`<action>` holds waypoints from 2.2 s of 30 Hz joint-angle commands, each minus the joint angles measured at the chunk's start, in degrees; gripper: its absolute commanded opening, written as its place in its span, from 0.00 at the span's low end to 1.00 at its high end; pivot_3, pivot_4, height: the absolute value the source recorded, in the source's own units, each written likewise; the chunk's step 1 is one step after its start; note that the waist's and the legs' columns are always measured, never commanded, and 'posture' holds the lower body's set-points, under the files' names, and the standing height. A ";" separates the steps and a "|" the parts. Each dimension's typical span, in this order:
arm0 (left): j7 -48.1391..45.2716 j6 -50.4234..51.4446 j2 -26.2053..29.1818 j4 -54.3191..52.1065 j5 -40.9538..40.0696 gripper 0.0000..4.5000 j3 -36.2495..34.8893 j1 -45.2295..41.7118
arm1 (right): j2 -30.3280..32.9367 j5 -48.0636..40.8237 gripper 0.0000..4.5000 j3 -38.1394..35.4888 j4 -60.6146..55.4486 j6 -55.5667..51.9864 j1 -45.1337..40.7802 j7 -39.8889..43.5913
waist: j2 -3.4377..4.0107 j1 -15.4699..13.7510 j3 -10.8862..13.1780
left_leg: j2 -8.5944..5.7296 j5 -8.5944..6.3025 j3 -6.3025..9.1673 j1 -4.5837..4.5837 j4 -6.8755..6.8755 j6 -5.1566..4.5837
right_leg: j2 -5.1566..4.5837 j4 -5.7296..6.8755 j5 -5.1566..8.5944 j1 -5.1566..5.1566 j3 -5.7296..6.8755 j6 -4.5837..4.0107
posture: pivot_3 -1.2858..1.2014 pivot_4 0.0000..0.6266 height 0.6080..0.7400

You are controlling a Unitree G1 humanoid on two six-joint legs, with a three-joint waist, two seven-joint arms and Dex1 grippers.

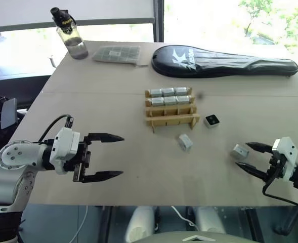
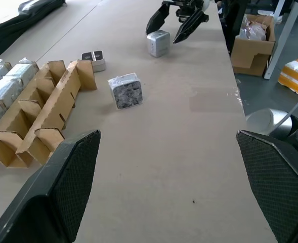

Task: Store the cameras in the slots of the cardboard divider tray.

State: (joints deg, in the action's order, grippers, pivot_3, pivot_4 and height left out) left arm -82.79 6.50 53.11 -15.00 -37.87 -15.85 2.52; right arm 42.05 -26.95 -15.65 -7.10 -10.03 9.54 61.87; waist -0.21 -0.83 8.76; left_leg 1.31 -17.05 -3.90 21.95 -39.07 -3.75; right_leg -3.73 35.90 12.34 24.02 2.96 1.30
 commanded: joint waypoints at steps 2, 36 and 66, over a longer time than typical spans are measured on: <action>-0.46 0.01 0.04 0.04 -1.47 1.00 -2.49 -0.47 | -0.58 -1.17 0.73 -0.47 -0.13 -0.04 -1.12 -0.03 | -0.02 -0.01 0.02 | 0.01 0.04 0.00 0.00 0.00 0.07 | 0.02 0.00 0.00 0.00 0.00 0.00 | 0.52 0.24 1.00; 2.14 -4.52 -0.56 11.39 2.57 1.00 -6.43 -5.38 | -12.21 9.80 0.15 26.39 26.18 5.46 -57.31 17.17 | -0.18 2.03 0.27 | 0.11 0.10 -0.27 -0.13 -0.04 0.15 | 0.26 0.23 -0.16 0.13 -0.29 0.15 | 0.52 0.24 1.00; 11.00 0.56 -5.98 -2.00 -1.36 1.00 -21.12 15.22 | -35.54 31.51 0.15 30.23 79.20 39.07 -86.00 9.52 | -0.18 3.27 0.29 | 0.13 0.45 -0.18 0.58 -0.09 0.77 | -0.37 0.94 -0.32 1.08 0.36 -0.05 | 0.52 0.24 1.00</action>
State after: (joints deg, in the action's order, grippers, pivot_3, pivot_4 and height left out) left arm -71.46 6.48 46.43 -15.80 -38.22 -36.33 17.63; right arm 6.49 4.41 16.28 72.40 27.90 -74.60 72.89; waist -0.38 2.44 9.05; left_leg 1.45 -16.60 -4.08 22.54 -39.16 -2.97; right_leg -4.11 36.82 12.03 25.11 3.32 1.25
